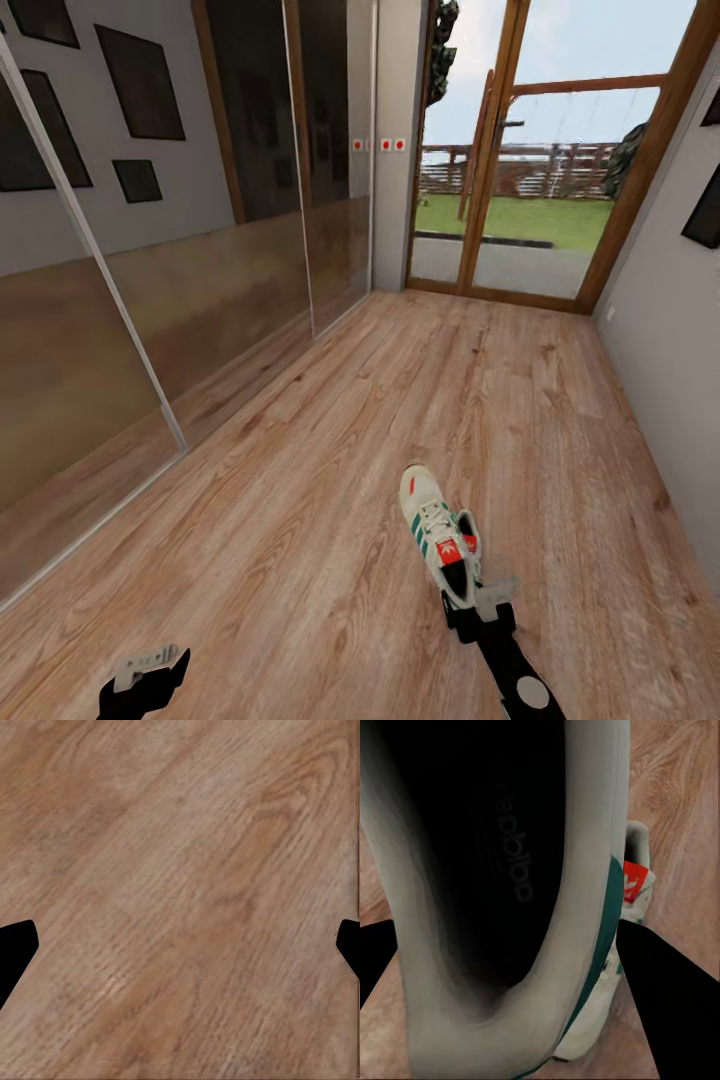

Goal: Pick up the two gym shoes and the two sandals from the corridor floor and place them onto the hallstand (shoe rack) in the corridor, making sure they are on the rack and not on the floor. Arrange them so the two gym shoes are next to each other and the two sandals are next to each other.

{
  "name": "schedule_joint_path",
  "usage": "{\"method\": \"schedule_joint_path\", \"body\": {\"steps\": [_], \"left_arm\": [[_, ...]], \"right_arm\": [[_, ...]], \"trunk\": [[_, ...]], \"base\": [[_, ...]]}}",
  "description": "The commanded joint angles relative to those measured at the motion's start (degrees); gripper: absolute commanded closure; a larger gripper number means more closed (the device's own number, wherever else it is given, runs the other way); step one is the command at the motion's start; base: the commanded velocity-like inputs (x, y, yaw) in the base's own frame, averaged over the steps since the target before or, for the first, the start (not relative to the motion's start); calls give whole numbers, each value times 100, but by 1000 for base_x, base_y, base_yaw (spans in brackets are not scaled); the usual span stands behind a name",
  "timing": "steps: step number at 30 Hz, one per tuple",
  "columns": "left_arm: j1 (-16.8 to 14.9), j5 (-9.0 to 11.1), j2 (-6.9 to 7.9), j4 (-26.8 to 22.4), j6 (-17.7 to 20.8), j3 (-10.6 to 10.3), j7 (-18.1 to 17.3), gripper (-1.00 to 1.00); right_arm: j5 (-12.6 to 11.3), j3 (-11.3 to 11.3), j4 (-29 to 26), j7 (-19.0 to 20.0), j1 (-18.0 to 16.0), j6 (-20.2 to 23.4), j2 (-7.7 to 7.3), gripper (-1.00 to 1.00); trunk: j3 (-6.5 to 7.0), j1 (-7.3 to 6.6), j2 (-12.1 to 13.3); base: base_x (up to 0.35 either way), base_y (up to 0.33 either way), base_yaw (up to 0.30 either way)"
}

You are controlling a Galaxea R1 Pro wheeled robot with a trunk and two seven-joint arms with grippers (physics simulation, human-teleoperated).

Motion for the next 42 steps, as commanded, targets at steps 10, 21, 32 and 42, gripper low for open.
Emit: {"method": "schedule_joint_path", "body": {"steps": [10,21,32,42], "left_arm": [[4,-18,1,0,-15,57,-43,-100],[4,-28,-2,6,-15,51,-45,-100],[4,-29,-4,8,-15,49,-46,-100],[4,-31,-4,16,-15,44,-46,-100]], "right_arm": [[7,-20,464,-295,230,-709,-4,100],[1,-20,526,-403,235,-713,21,100],[1,-12,536,-399,235,-706,30,100],[1,-12,538,-397,235,-704,31,100]], "trunk": [[152,-9,2],[493,-37,17],[776,-66,32],[1000,-92,45]], "base": [[0,0,-83],[0,0,-83],[0,0,-34],[0,0,-2]]}}
